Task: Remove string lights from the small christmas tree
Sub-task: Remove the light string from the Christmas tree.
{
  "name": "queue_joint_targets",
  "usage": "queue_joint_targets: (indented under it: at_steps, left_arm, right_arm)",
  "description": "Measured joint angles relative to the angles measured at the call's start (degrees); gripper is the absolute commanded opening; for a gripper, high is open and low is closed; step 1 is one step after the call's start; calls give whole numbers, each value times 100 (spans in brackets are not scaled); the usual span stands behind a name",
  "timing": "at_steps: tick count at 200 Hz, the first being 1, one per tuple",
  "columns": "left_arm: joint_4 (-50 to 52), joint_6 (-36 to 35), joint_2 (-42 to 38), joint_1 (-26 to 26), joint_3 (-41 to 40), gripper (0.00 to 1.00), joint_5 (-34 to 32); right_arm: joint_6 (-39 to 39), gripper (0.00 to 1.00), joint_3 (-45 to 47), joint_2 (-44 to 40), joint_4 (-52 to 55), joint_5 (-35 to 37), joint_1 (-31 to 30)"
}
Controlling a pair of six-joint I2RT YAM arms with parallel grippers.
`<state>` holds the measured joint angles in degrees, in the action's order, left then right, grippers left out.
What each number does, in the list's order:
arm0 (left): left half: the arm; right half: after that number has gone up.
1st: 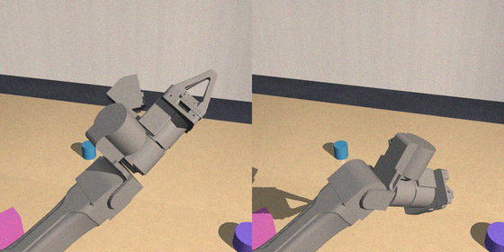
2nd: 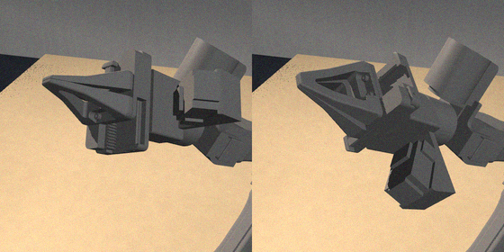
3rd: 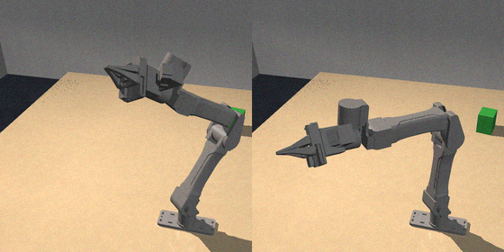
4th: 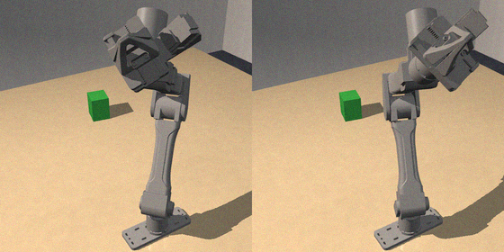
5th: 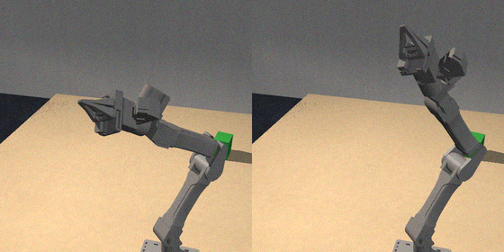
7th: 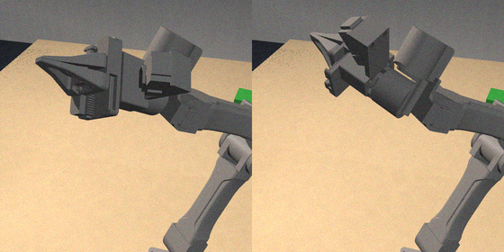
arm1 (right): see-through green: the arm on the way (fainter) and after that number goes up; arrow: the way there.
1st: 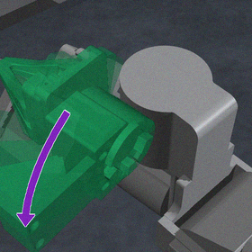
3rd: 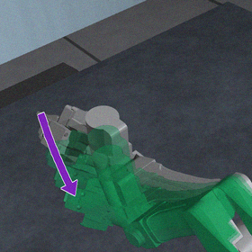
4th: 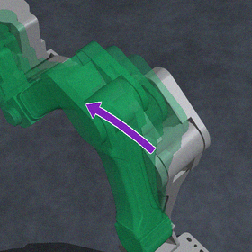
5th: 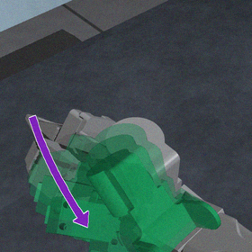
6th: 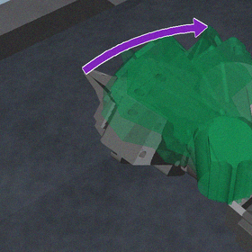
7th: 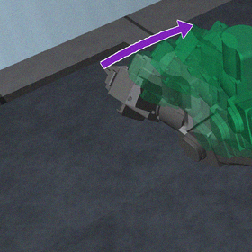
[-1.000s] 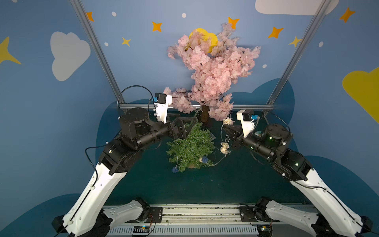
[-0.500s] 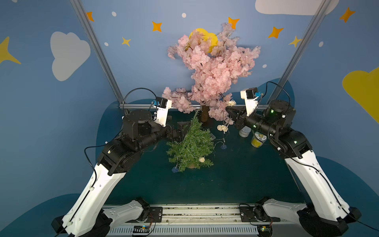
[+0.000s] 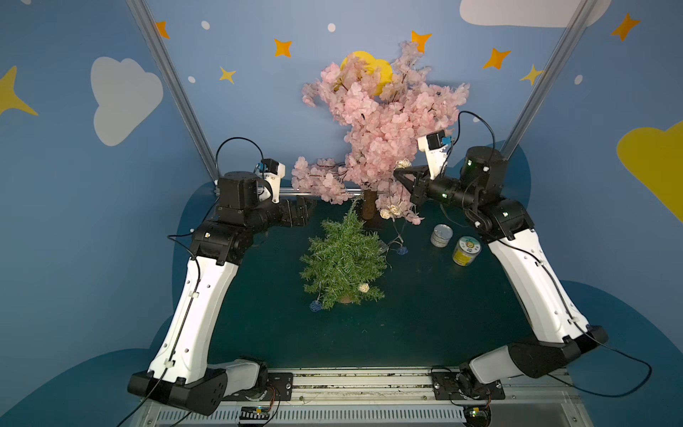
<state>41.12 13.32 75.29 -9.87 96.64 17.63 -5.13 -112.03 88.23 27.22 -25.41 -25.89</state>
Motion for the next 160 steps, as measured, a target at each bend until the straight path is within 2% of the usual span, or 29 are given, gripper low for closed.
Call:
queue_joint_targets:
  at_steps: [53, 103, 127, 160]
  left_arm:
    - [-664, -151, 538, 208, -9, 99, 1040]
    - [-1561, -514, 931, 260, 52, 100, 2090]
    - [-1956, -404, 1530, 306, 378, 100, 2640]
    - [-2592, -90, 2085, 304, 317, 99, 3099]
  right_arm:
    - [39, 0, -1257, 1126, 63, -503, 74]
    - [-225, 0, -1952, 1978, -243, -1283, 92]
    - [-507, 0, -2092, 2275, -649, -1681, 90]
    - [-848, 0, -2509, 2726, -1034, -2000, 55]
